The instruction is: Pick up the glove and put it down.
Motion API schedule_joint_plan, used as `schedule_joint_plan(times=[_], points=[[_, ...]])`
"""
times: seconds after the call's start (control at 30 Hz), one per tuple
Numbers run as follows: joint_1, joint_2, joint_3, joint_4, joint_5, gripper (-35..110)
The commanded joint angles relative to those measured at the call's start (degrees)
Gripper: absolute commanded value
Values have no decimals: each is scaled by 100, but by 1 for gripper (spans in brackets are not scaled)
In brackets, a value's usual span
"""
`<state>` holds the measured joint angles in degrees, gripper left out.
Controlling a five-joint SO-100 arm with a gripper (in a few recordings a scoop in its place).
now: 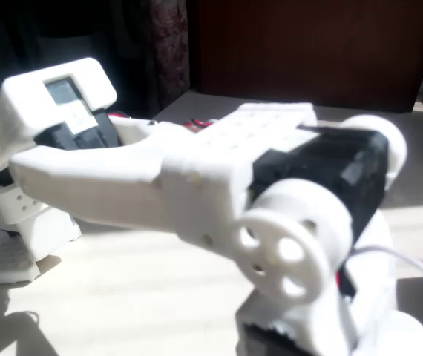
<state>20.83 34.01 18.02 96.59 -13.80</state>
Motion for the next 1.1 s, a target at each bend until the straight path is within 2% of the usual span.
schedule_joint_plan(times=[0.0,0.2,0.67,1.07], points=[[-70,378,-35,53,-62,39],[-185,782,-35,62,-62,39],[-2452,1090,-35,62,26,39],[-2856,1063,-35,53,35,39]])
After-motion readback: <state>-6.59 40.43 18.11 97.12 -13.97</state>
